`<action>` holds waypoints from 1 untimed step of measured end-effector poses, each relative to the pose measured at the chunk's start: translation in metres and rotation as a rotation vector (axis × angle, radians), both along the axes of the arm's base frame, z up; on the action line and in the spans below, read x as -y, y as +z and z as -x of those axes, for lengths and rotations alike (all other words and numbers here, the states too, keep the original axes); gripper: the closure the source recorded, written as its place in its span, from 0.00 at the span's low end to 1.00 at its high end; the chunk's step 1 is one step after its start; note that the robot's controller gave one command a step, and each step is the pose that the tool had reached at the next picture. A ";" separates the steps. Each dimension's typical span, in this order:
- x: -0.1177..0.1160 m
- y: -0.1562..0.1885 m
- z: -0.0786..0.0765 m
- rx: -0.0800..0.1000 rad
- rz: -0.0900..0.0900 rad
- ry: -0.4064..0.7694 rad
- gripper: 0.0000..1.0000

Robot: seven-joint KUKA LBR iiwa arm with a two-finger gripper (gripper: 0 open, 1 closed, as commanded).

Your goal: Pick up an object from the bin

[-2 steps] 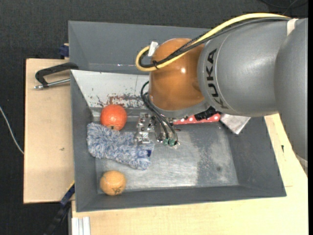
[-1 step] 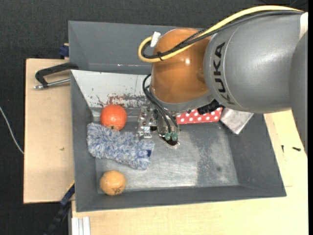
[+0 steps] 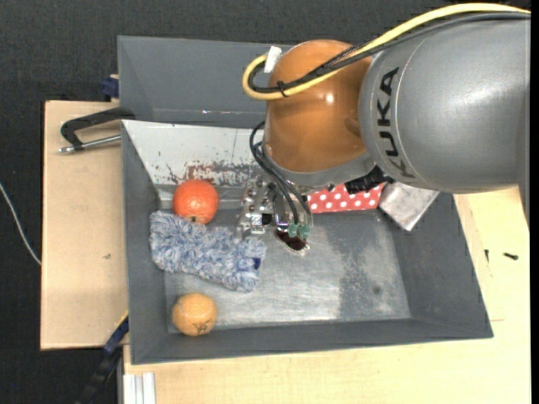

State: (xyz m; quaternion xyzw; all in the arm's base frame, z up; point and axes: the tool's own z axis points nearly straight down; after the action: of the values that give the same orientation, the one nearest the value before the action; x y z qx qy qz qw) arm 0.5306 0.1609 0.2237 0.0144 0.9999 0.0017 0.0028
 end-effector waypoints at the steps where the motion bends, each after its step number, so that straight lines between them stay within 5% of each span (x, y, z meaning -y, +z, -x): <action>1: 0.001 -0.027 0.006 -0.009 0.002 -0.196 1.00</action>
Offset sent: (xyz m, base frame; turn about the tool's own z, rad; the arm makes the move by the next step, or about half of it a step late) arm -0.0217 -0.0058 -0.0441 -0.6018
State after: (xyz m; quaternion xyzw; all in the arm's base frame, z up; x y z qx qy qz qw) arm 0.5241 0.1595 0.1964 0.1122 0.9937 0.0001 -0.0015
